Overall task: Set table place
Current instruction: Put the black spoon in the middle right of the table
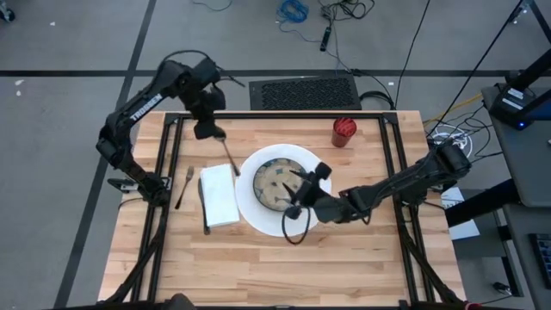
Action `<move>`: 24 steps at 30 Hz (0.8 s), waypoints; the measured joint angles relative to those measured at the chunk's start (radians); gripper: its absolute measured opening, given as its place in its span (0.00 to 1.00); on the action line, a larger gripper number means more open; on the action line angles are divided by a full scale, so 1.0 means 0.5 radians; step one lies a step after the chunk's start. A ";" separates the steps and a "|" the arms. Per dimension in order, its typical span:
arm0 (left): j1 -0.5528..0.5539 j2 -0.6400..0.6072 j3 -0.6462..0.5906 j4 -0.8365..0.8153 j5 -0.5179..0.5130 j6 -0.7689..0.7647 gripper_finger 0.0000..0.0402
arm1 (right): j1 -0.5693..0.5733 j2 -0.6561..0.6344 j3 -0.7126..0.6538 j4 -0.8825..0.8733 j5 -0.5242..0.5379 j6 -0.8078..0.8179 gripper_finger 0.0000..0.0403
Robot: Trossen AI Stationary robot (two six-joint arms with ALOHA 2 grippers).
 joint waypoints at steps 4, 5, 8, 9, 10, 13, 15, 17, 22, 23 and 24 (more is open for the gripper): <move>-0.001 -0.030 0.111 0.064 0.169 -0.147 0.00 | -0.098 0.122 0.000 0.426 -0.168 -0.569 0.48; -0.008 -0.040 0.122 0.099 0.193 -0.197 0.00 | -0.123 0.158 0.000 0.549 -0.195 -0.695 0.48; -0.027 -0.068 0.135 0.190 0.316 -0.351 0.00 | -0.200 0.246 0.022 0.844 -0.209 -0.945 0.48; -0.034 -0.074 0.135 0.230 0.334 -0.423 0.00 | -0.231 0.269 0.047 0.891 -0.209 -0.989 0.48; -0.053 -0.076 0.135 0.283 0.349 -0.518 0.00 | -0.266 0.292 0.083 0.897 -0.208 -1.020 0.48; -0.110 -0.077 0.135 0.413 0.368 -0.744 0.00 | -0.358 0.359 0.192 0.878 -0.208 -1.062 0.48; -0.155 -0.077 0.135 0.493 0.369 -0.871 0.00 | -0.413 0.395 0.276 0.835 -0.210 -1.077 0.48; -0.199 -0.077 0.135 0.567 0.369 -0.959 0.00 | -0.462 0.422 0.367 0.742 -0.242 -1.077 0.48; -0.304 -0.077 0.135 0.683 0.370 -1.059 0.00 | -0.592 0.483 0.566 0.341 -0.270 -0.895 0.48; -0.318 -0.077 0.135 0.689 0.370 -1.060 0.00 | -0.618 0.491 0.586 0.280 -0.275 -0.868 0.48; -0.331 -0.076 0.135 0.686 0.368 -1.060 0.00 | -0.642 0.502 0.601 0.252 -0.304 -0.854 0.48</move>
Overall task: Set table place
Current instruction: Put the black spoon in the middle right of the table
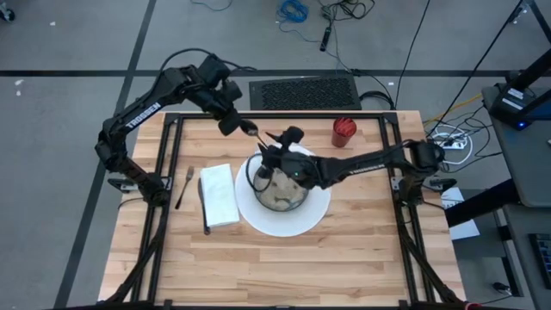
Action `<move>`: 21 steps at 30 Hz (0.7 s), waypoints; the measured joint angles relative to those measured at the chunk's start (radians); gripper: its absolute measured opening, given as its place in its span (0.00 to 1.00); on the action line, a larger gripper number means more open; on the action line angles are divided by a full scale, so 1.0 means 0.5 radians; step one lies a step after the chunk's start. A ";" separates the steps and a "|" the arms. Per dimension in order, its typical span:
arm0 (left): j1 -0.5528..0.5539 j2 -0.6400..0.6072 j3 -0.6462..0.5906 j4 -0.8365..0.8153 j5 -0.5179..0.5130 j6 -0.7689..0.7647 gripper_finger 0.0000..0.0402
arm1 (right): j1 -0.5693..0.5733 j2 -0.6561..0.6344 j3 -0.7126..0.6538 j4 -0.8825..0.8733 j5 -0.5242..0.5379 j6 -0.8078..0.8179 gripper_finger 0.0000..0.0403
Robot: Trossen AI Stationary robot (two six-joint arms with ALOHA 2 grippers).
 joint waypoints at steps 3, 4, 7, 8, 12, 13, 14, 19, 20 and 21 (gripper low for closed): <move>-0.014 0.001 0.000 0.001 -0.001 -0.001 0.00 | -0.058 0.013 0.006 -0.017 -0.057 0.006 0.48; -0.013 0.001 0.000 0.004 -0.002 -0.001 0.00 | -0.075 0.013 0.006 -0.015 -0.062 0.005 0.47; -0.011 0.001 0.000 0.067 -0.008 -0.038 0.00 | -0.131 0.012 0.007 -0.019 -0.074 0.004 0.44; -0.007 0.001 0.000 0.097 -0.009 -0.052 0.00 | -0.151 0.012 0.007 -0.030 -0.091 -0.005 0.43; 0.045 0.002 0.000 0.143 -0.020 -0.076 0.00 | -0.213 0.012 0.007 -0.056 -0.159 -0.012 0.35; 0.056 0.007 0.000 0.144 -0.052 -0.089 0.00 | -0.223 0.012 0.007 -0.058 -0.164 -0.024 0.33; 0.063 0.013 0.000 0.142 -0.084 -0.098 0.00 | -0.231 0.012 0.007 -0.055 -0.166 -0.042 0.31; 0.083 0.043 -0.001 0.188 -0.129 -0.110 0.00 | -0.274 0.011 0.007 -0.060 -0.169 -0.146 0.21; 0.083 0.043 -0.001 0.208 -0.127 -0.120 0.00 | -0.279 0.011 0.007 -0.076 -0.169 -0.146 0.20; 0.083 0.043 -0.001 0.224 -0.123 -0.135 0.00 | -0.286 0.011 0.007 -0.093 -0.171 -0.141 0.18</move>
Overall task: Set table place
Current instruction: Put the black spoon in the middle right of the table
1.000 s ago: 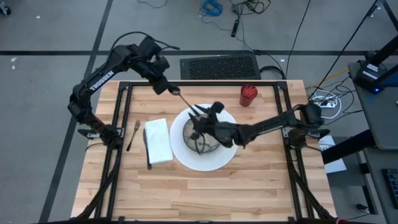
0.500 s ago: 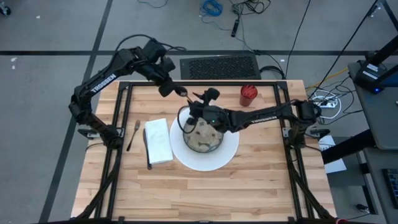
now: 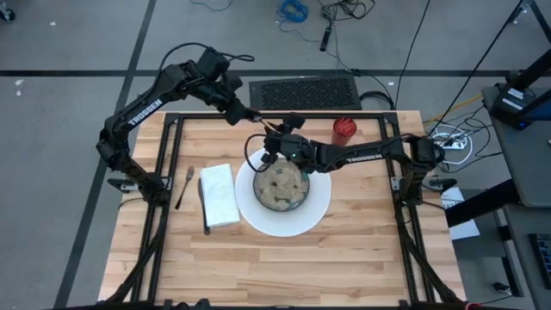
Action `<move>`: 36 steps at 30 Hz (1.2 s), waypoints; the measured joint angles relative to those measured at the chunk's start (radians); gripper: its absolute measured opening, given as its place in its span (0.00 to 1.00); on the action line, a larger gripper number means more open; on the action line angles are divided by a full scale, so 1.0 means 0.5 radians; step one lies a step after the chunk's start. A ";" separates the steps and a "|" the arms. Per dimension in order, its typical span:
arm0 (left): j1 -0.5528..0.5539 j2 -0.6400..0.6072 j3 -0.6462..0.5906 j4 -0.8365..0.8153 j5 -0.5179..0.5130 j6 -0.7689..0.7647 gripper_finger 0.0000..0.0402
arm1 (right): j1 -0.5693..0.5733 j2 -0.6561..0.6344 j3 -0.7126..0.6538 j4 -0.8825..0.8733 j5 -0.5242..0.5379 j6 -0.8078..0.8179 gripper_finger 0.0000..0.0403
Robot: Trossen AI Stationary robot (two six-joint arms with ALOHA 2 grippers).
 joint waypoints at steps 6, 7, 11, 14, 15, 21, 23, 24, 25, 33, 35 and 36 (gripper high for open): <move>0.000 0.000 0.000 0.030 0.010 -0.009 0.00 | -0.015 -0.001 -0.001 -0.030 -0.036 0.032 0.06; 0.000 0.000 0.000 0.022 0.010 -0.015 0.00 | -0.019 -0.001 -0.001 -0.023 -0.028 0.033 0.03; 0.001 0.000 0.000 0.069 -0.026 -0.016 0.00 | -0.052 -0.003 -0.001 0.013 -0.039 0.035 0.01; 0.001 0.013 -0.002 0.169 -0.095 -0.022 0.00 | -0.096 -0.005 -0.001 0.005 -0.084 0.107 0.00; 0.001 0.017 -0.002 0.207 -0.097 -0.023 0.00 | -0.112 -0.005 -0.001 -0.001 -0.101 0.142 0.00; 0.004 0.059 -0.003 0.260 -0.126 -0.004 0.00 | -0.166 -0.005 -0.001 -0.033 -0.143 0.199 0.00; 0.004 0.075 -0.003 0.245 -0.164 0.035 0.00 | -0.169 -0.004 -0.001 -0.049 -0.151 0.199 0.00; 0.003 0.083 -0.003 0.247 -0.178 0.040 0.01 | -0.176 -0.004 -0.002 -0.053 -0.154 0.199 0.00; 0.002 0.090 -0.002 0.255 -0.181 0.046 0.02 | -0.183 -0.004 -0.002 -0.059 -0.174 0.203 0.00; 0.042 0.098 0.001 0.341 -0.189 0.088 0.20 | -0.246 -0.002 -0.002 -0.219 -0.324 0.529 0.00; 0.075 0.098 0.001 0.341 -0.203 0.100 0.23 | -0.274 -0.002 -0.002 -0.276 -0.323 0.611 0.00; 0.099 0.098 0.001 0.341 -0.207 0.120 0.24 | -0.287 -0.002 -0.002 -0.314 -0.325 0.655 0.00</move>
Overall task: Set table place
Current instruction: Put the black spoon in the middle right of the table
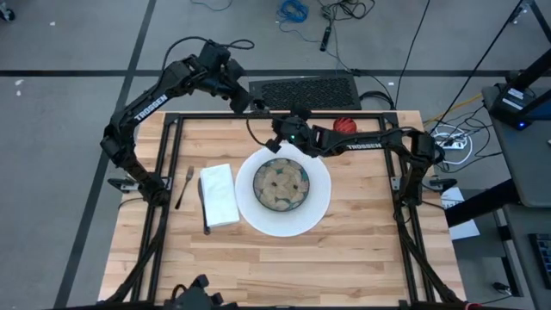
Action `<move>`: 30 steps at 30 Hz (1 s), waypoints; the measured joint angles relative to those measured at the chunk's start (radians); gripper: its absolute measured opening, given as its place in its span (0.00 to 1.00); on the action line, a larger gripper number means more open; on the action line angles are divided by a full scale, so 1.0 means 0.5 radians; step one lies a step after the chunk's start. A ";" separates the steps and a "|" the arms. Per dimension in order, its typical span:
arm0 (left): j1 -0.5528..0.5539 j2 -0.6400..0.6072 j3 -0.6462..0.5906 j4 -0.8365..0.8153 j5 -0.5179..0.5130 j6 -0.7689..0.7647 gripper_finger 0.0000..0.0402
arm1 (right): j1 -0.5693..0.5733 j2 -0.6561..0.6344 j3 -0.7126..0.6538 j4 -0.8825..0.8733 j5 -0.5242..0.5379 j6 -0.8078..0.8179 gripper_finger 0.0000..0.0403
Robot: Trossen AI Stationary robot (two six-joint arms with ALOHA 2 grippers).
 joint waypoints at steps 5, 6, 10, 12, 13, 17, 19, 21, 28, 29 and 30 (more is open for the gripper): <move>0.087 -0.020 -0.001 -0.046 0.023 0.140 0.25 | -0.073 0.000 0.000 -0.286 -0.081 0.247 0.00; 0.097 -0.033 -0.001 -0.060 0.050 0.179 0.25 | -0.075 0.000 0.000 -0.349 -0.049 0.286 0.00; 0.101 -0.109 -0.043 -0.008 0.076 0.197 0.26 | -0.004 -0.069 0.000 -0.624 0.109 0.499 0.00; 0.096 -0.169 -0.122 0.062 0.080 0.195 0.26 | 0.057 -0.123 0.001 -0.801 0.132 0.678 0.00; 0.090 -0.210 -0.174 0.112 0.095 0.196 0.26 | 0.089 -0.151 -0.006 -0.895 0.135 0.770 0.00; 0.027 -0.402 -0.475 0.339 0.122 0.129 0.26 | 0.272 -0.307 -0.129 -1.198 0.211 1.164 0.00; -0.038 -0.502 -0.660 0.472 0.119 0.095 0.26 | 0.413 -0.424 -0.232 -1.312 0.240 1.404 0.00; -0.111 -0.600 -0.840 0.591 0.118 0.074 0.26 | 0.567 -0.546 -0.349 -1.445 0.260 1.692 0.00; -0.381 -0.871 -1.378 0.858 -0.061 0.069 0.26 | 1.083 -0.842 -0.692 -1.982 0.296 2.903 0.00; -0.426 -0.894 -1.439 0.899 -0.072 0.068 0.26 | 1.131 -0.847 -0.728 -2.080 0.277 3.080 0.00; -0.468 -0.916 -1.497 0.946 -0.077 0.060 0.26 | 1.175 -0.847 -0.761 -2.176 0.257 3.252 0.00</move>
